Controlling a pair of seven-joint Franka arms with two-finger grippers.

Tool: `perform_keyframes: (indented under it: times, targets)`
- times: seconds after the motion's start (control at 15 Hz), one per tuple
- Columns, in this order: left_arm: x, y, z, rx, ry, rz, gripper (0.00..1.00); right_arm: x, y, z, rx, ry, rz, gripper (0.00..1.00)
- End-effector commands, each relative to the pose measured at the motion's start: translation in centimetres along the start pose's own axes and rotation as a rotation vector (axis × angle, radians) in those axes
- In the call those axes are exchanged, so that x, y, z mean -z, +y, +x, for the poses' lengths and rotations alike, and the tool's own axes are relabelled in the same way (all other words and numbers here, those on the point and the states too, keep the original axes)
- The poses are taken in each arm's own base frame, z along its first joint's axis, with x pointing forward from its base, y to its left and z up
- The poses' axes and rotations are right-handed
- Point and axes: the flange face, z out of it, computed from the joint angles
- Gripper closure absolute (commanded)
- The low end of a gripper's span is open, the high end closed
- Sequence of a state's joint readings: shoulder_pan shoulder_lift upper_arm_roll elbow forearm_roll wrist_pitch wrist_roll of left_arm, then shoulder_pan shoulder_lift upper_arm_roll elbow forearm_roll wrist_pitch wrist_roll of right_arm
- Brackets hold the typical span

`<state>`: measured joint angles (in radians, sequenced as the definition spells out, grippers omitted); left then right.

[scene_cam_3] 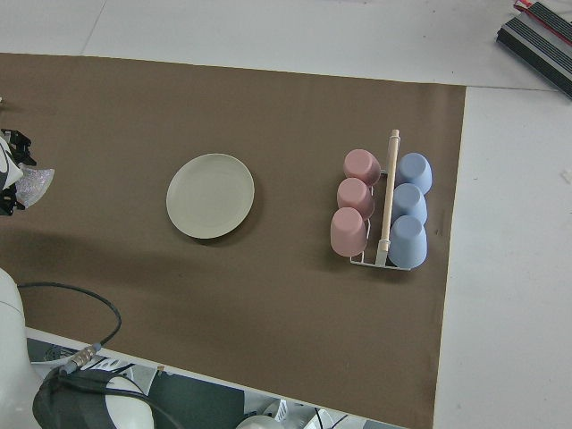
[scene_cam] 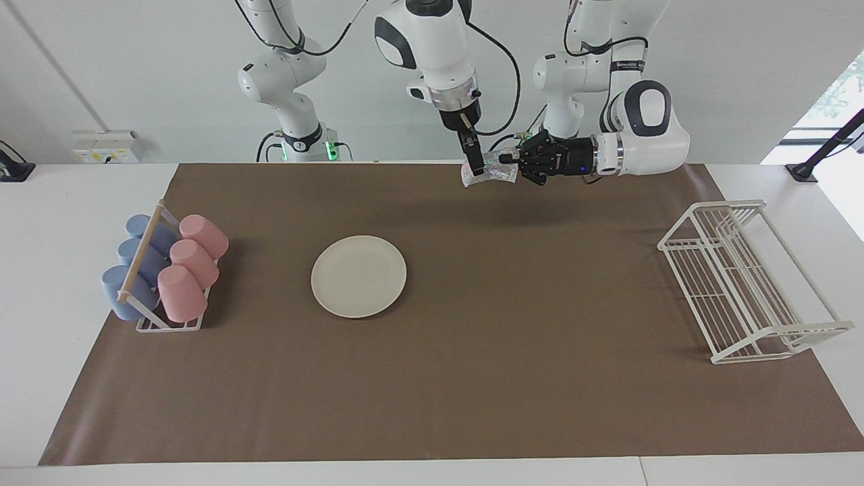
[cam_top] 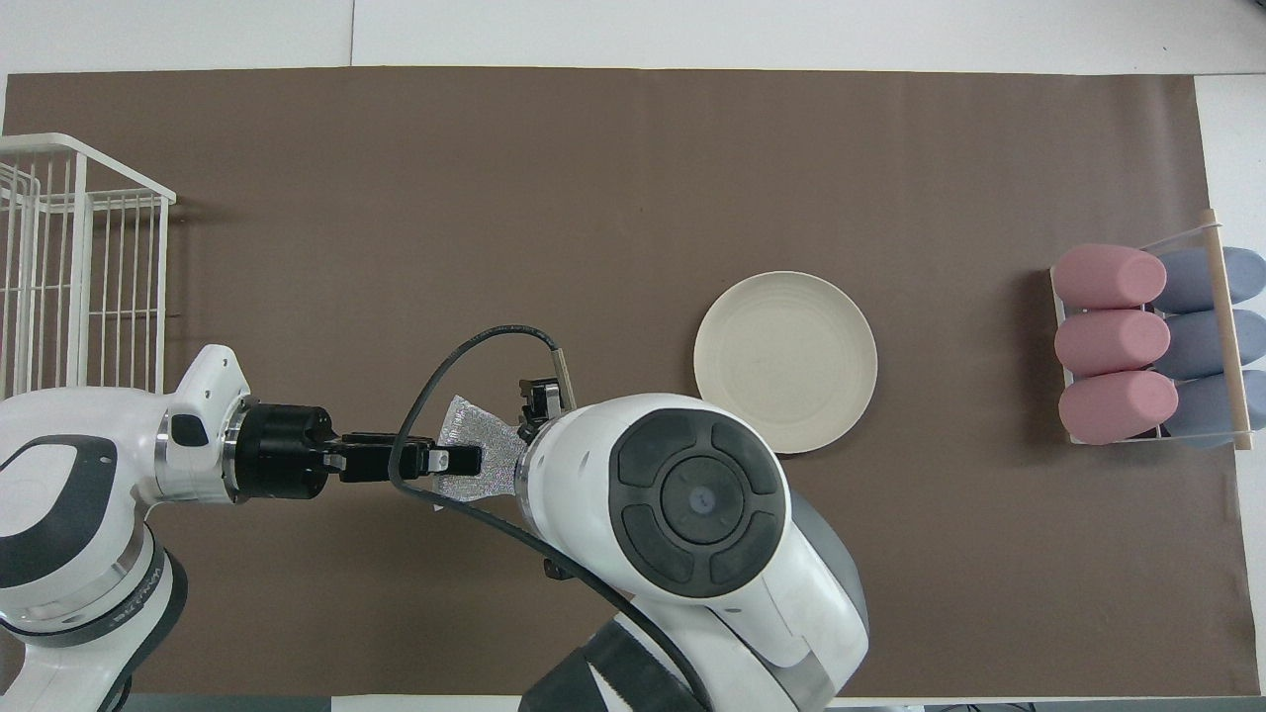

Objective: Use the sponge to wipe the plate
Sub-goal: 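Grasp the sponge with the right gripper while the left gripper releases it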

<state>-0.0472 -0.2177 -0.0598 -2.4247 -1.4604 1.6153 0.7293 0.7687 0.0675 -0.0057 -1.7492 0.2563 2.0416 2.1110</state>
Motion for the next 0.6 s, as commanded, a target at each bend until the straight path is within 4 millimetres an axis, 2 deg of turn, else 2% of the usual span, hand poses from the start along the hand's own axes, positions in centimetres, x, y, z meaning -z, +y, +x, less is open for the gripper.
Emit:
perform_keyframes:
  times: [0.0, 0.13, 0.2, 0.27, 0.33, 0.47, 0.53]
  targets:
    - [0.21, 0.35, -0.67, -0.013, 0.012, -0.023, 1.0, -0.12, 0.78, -0.04, -0.013, -0.027, 0.014, 0.0]
    - [0.19, 0.36, -0.68, -0.011, 0.011, -0.024, 1.0, -0.16, 0.77, -0.03, -0.013, -0.029, 0.015, 0.0]
    - [0.19, 0.36, -0.68, -0.011, 0.011, -0.024, 1.0, -0.15, 0.82, 0.01, -0.008, -0.027, 0.014, 0.09]
    - [0.19, 0.35, -0.69, -0.01, 0.01, -0.023, 1.0, -0.23, 0.87, -0.03, 0.005, -0.026, 0.015, 0.45]
    - [0.25, 0.36, -0.68, -0.01, 0.011, -0.025, 1.0, -0.31, 1.1, -0.3, 0.044, -0.026, 0.013, 0.67]
    - [0.19, 0.39, -0.74, -0.01, 0.005, -0.028, 1.0, -0.4, 1.24, -0.29, 0.114, -0.023, 0.01, 0.87]
    - [0.19, 0.39, -0.74, -0.01, 0.005, -0.028, 1.0, -0.51, 1.29, -0.24, 0.128, -0.02, 0.005, 0.9]
